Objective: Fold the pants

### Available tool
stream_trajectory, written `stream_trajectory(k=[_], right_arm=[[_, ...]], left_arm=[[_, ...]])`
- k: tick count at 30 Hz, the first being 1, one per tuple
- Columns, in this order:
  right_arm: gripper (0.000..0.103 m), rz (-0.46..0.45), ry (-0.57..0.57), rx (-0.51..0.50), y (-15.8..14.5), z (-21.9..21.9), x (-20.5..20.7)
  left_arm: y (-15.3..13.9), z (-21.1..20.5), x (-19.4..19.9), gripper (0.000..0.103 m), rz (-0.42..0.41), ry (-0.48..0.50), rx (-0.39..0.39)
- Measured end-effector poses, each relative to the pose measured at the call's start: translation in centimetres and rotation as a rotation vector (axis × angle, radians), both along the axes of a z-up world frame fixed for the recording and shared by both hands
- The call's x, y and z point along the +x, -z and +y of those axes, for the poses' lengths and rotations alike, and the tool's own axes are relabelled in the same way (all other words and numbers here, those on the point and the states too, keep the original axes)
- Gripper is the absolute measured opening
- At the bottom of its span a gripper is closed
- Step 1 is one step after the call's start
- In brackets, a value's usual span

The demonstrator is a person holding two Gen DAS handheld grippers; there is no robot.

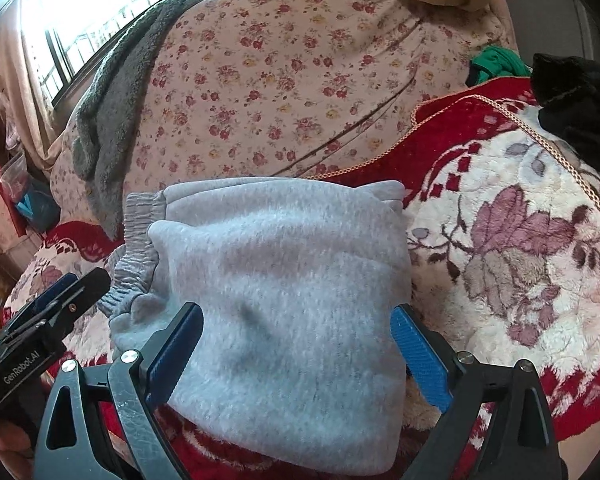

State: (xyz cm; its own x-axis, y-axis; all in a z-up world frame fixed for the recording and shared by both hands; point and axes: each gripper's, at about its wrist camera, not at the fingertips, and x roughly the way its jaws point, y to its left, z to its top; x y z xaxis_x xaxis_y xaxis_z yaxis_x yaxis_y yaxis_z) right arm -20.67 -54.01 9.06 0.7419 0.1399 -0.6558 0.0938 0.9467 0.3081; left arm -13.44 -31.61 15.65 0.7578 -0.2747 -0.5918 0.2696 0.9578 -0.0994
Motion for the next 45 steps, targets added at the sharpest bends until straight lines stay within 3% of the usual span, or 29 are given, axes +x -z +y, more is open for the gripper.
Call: stream_trajectory(k=[18,45], right_arm=[[0.098,0.001,0.015,0.004,-0.1,-0.4,-0.6],[0.098,0.009,0.016,0.01,-0.1,-0.6,-0.6]], left_arm=[[-0.2,-1.5,0.0,0.086,-0.018,0.01,0.058],[-0.2,-2.7,0.2,0.086,-0.017,0.024,0.068]])
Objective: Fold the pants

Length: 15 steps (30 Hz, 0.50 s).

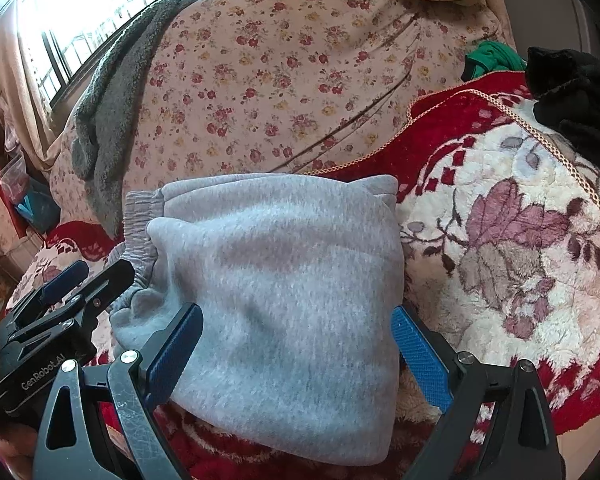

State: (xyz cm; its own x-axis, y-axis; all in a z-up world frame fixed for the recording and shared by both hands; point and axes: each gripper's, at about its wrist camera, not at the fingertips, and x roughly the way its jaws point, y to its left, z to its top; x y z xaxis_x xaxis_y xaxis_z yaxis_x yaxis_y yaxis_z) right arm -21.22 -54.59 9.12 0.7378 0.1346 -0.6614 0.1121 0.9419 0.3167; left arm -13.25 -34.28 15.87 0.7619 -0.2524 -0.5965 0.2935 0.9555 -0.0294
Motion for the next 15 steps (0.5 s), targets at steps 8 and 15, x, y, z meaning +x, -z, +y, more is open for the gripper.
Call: stream_trajectory(k=[8,15], right_arm=[[0.098,0.008,0.005,0.004,0.1,-0.32,0.15],[0.098,0.016,-0.004,0.001,0.31,-0.11,0.35]], left_arm=[[0.01,-0.22,-0.06,0.086,-0.002,0.002,0.003],[0.17,-0.38,-0.11,0.086,-0.001,0.0,0.005]])
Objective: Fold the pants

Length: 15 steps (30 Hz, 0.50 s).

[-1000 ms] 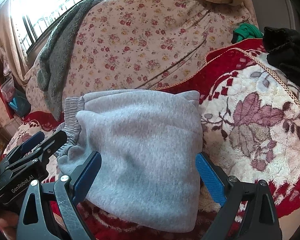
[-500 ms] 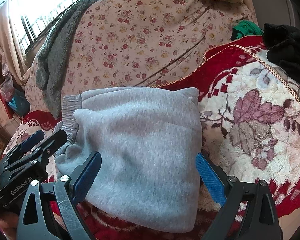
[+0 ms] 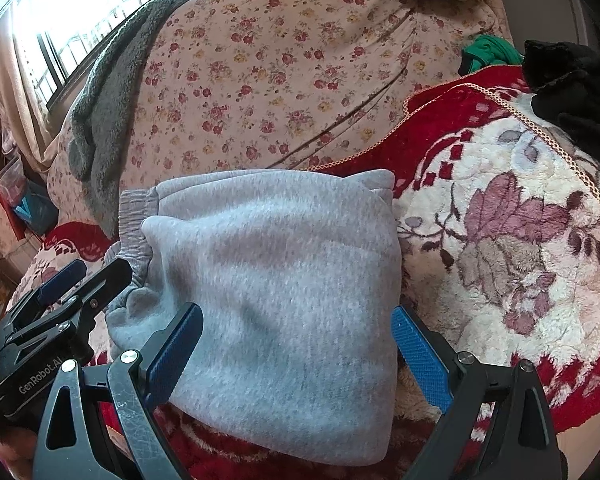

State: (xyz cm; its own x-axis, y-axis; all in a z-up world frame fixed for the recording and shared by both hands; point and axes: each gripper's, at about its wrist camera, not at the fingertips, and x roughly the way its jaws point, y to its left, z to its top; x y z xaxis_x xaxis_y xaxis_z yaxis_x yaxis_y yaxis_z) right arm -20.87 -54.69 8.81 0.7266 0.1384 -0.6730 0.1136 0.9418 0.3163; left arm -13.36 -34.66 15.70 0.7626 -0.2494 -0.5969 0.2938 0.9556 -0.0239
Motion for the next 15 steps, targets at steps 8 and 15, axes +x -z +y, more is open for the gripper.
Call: stream_trajectory(k=[8,15], right_arm=[[0.098,0.01,0.004,0.003,0.24,-0.06,0.16],[0.098,0.019,0.0,0.0,0.43,0.15,0.25]], left_arm=[[0.2,-0.17,0.01,0.086,0.004,0.005,0.003],[0.36,-0.1,0.13,0.086,0.007,0.01,0.003]])
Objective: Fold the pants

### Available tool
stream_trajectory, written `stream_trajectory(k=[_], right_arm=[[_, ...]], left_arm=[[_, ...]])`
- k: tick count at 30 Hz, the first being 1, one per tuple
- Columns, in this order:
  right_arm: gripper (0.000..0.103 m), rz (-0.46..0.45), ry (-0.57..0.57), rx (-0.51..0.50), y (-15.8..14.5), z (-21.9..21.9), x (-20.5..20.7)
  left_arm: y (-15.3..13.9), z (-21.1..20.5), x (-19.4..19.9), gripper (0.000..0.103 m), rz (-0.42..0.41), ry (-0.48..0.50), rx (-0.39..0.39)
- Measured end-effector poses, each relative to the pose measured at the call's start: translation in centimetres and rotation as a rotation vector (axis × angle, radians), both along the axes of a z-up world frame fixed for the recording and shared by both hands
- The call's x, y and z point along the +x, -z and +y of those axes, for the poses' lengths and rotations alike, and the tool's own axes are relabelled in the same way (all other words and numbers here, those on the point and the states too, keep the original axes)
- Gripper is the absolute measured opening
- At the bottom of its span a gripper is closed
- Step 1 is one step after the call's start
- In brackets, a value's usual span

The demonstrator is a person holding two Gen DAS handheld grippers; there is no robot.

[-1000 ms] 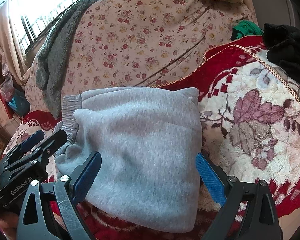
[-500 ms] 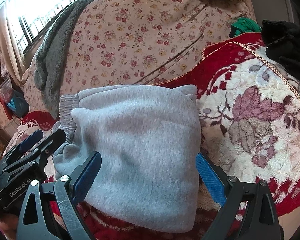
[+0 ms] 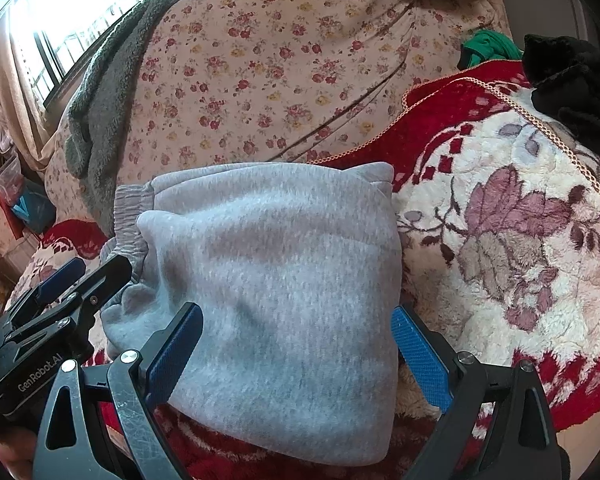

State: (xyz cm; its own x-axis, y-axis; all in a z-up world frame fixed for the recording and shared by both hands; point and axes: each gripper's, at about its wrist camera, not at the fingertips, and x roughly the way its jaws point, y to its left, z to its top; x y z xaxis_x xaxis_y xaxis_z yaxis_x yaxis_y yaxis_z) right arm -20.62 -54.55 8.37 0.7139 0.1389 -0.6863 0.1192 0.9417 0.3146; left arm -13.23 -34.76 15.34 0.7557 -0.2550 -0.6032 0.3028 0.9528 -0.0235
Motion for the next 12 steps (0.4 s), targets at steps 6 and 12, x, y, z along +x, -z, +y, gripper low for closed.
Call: stream_trajectory(k=[6,12], right_arm=[[0.098,0.01,0.001,-0.004,0.25,0.06,0.19],[0.098,0.022,0.001,-0.011,0.5,0.15,0.28]], left_arm=[[0.33,-0.02,0.15,0.086,0.001,0.005,-0.003],[0.73,0.09,0.27,0.086,0.001,0.007,-0.01]])
